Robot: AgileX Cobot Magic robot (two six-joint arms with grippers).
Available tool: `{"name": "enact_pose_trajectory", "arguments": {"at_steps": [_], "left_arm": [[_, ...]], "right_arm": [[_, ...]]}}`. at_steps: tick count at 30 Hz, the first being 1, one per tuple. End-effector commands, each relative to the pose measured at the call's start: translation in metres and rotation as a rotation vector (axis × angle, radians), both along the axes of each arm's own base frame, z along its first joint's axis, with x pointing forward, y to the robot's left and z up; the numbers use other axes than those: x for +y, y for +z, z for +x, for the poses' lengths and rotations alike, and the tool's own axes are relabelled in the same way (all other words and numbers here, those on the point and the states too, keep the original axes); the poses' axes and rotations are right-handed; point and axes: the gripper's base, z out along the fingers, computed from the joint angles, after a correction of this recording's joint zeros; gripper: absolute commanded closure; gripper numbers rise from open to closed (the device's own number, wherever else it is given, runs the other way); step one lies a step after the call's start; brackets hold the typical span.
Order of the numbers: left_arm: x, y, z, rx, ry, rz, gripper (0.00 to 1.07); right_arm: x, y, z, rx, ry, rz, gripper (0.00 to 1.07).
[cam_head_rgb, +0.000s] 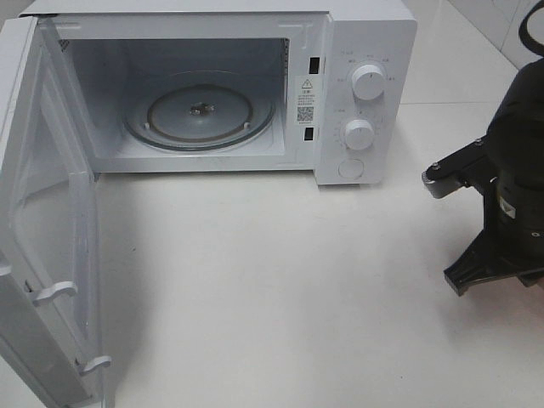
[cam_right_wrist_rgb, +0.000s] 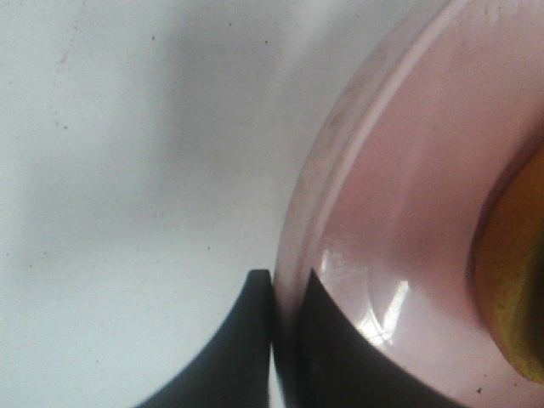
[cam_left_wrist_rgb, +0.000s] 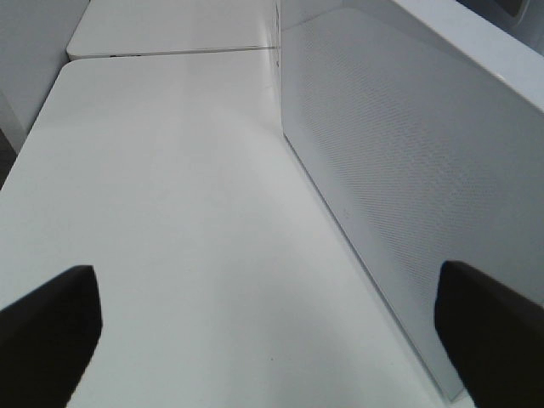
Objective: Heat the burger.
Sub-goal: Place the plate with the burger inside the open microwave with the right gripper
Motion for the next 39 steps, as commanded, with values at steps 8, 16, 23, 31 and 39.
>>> {"name": "enact_pose_trajectory", "arguments": {"at_steps": [8,16,23,31,39], "left_arm": [[-0.001,0.000,-0.003,-0.022,-0.009,-0.005,0.07],[-0.001,0.000,-0.003,-0.022,-0.009,-0.005,0.07],[-0.001,0.000,-0.003,-0.022,-0.009,-0.005,0.07],[-0.001,0.000,-0.003,-0.022,-0.009,-0.005,0.07],[-0.001,0.000,-0.003,-0.022,-0.009,-0.005,0.07]], "right_arm": [[0.000,0.018,-0.032,-0.009,0.067,-0.073,1.07],[0.007,0.023,-0.056,-0.006,0.143,-0.095,1.07],[0.015,0.032,-0.068,-0.019,0.204,-0.110,1.07],[0.027,0.039,-0.082,-0.033,0.286,-0.123,1.07],[0.045,0.040,-0.097,-0.054,0.374,-0.129,1.07]]}}
